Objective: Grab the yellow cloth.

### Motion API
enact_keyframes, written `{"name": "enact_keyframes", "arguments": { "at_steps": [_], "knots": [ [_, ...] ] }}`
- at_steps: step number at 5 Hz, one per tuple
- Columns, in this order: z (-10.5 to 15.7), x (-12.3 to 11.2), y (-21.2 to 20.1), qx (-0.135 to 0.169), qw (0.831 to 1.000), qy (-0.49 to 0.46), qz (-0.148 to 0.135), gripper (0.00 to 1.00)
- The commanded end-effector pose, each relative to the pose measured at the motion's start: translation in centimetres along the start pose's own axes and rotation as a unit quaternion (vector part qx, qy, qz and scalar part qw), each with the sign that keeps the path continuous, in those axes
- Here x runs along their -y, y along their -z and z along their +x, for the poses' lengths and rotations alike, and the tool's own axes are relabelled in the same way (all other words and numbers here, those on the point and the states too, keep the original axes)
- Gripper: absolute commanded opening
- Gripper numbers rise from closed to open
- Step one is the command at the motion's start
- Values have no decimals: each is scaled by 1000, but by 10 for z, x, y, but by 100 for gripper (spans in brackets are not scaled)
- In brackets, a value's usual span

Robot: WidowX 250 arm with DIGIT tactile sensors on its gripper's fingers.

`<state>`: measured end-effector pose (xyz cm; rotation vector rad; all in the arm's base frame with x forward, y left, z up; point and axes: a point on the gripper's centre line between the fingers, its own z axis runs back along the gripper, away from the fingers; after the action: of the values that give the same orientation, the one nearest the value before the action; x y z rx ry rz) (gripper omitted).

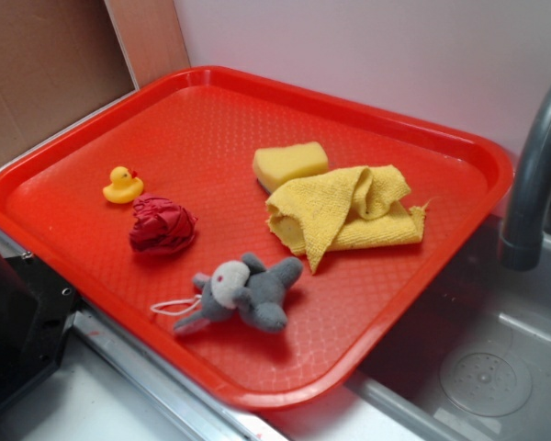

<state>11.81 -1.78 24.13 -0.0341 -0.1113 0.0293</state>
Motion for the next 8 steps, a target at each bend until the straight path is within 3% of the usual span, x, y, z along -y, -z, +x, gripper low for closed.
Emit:
{"name": "enact_keyframes", "arguments": {
  "at_steps": [1, 3, 4, 5, 6, 8],
  "knots": [
    [0, 0, 0, 0, 1000, 0, 0, 100],
    [29, 14, 31, -2, 996, 92, -4, 100],
    [51, 30, 56, 14, 983, 184, -22, 100],
    [71, 44, 81, 47, 978, 202, -10, 100],
    [88, 67, 113, 95, 967, 235, -26, 100],
    [117, 96, 169, 117, 953, 276, -44, 100]
  ]
}}
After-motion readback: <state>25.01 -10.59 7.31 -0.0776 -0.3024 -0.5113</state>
